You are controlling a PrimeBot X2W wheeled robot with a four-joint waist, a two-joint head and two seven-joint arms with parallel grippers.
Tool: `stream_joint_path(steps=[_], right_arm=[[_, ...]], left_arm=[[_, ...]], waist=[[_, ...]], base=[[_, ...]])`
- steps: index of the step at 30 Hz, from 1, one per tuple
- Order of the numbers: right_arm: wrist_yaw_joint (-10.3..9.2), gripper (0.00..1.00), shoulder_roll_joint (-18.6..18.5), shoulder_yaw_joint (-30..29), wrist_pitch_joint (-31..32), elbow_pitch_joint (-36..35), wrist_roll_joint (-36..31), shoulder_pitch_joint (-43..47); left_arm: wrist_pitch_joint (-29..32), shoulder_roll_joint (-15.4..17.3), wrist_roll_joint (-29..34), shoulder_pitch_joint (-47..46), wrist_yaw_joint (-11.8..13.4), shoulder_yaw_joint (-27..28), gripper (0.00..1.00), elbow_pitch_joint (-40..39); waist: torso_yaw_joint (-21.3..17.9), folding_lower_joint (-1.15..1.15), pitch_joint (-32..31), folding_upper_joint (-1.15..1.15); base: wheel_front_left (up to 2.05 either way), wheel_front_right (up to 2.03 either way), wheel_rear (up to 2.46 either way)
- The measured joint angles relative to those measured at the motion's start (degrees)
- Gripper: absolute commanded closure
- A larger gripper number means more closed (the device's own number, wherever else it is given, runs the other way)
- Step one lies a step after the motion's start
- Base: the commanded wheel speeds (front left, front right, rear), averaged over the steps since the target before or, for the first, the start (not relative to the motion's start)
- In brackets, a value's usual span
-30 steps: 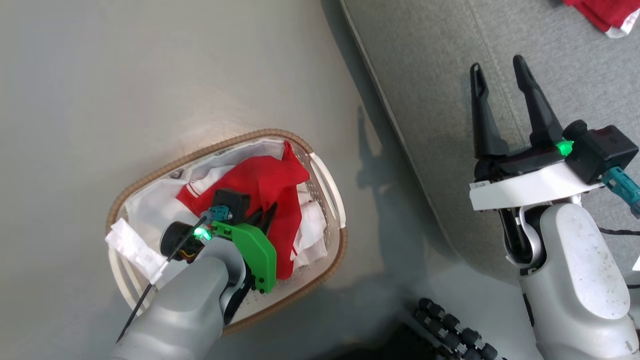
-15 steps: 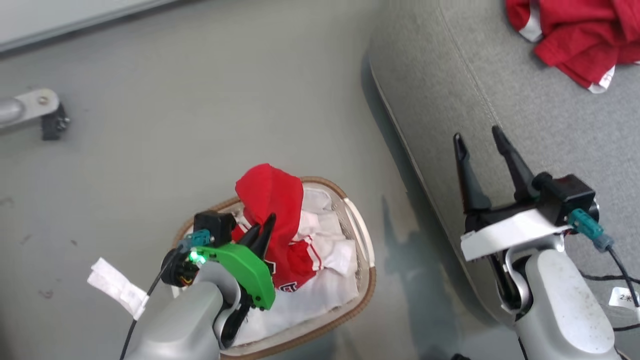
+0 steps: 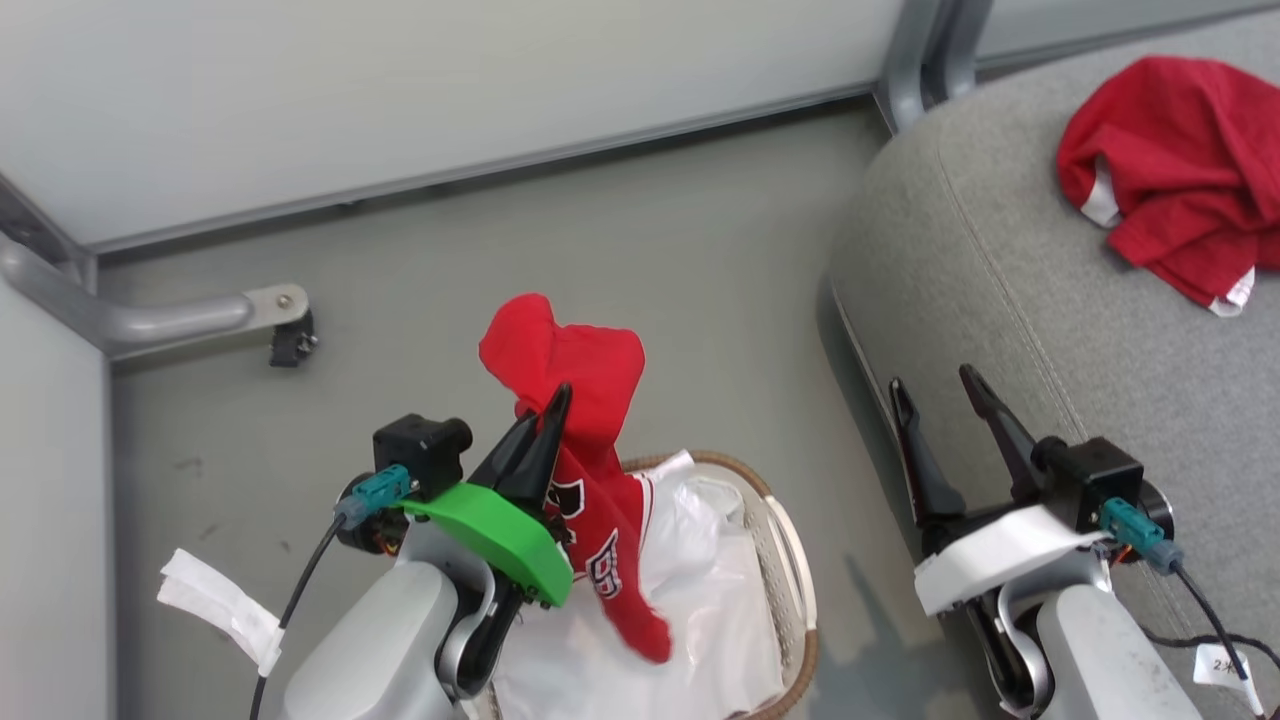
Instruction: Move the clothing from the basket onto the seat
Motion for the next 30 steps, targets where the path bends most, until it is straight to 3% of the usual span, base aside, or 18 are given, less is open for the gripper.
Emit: stream_joint_path(steps=[8,17,30], right_arm=[[0.00,0.00,0.00,1.40,0.00,1.44,0.04,4.32],[0.00,0.00,-0.02,3.97,0.00,2.55,0.70,6.36],[0.00,0.00,-0.02,19.79,0.00,3.57,1.22,0.01]], left_arm=[[0.01,-1.30,3.44,-1.18,0.00,5.94,1.00,-6.97],[0.00,-2.00,5.86,-5.64,0.00,9.34,1.00,-11.63],[0.01,-3.42,6.05,-6.62,0.00,7.69,1.00,-13.36]], waist=[[3.10,0.00,-6.25,0.00],[5.33,0.00,-9.14,0.00],[5.72,0.00,-7.21,0.00]], base=[[0.00,0.00,0.00],[0.00,0.00,0.00],[0.00,0.00,0.00]])
